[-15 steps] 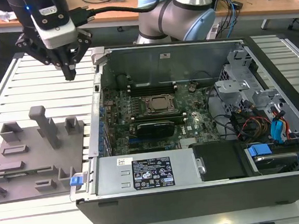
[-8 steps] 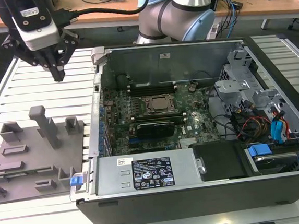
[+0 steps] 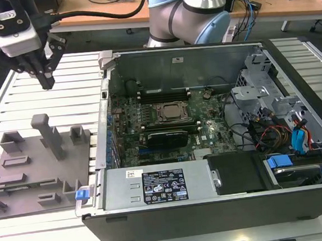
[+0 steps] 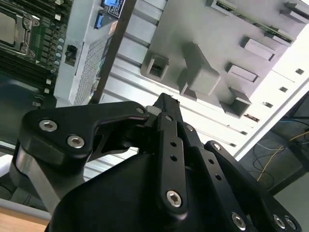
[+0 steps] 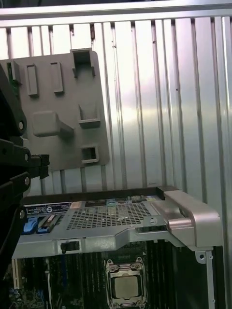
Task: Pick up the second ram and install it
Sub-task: 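Reach for the second ram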
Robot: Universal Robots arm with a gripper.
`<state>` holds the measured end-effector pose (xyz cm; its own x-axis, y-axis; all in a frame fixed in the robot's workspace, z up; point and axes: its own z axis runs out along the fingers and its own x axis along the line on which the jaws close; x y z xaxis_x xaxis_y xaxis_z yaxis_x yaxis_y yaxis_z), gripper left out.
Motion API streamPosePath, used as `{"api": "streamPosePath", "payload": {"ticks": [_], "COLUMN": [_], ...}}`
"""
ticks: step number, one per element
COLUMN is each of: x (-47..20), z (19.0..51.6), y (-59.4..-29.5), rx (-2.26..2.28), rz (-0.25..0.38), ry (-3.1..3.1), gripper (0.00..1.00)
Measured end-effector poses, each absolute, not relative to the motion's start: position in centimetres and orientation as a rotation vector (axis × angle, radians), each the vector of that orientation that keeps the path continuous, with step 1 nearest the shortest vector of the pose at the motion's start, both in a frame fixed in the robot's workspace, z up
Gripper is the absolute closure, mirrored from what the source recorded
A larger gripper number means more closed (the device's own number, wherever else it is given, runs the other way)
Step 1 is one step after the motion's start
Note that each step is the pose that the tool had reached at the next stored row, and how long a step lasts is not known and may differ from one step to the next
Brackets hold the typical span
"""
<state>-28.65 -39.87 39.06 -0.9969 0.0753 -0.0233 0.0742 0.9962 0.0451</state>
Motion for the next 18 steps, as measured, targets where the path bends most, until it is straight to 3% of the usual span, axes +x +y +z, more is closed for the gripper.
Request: {"api": "streamPosePath", "payload": {"ticks": [18], "x": [-34.5], "z": [38.8], "y": [-39.9], "rx": [0.117], "rz": [0.069], "ry": [3.114], "gripper": [0.89]}}
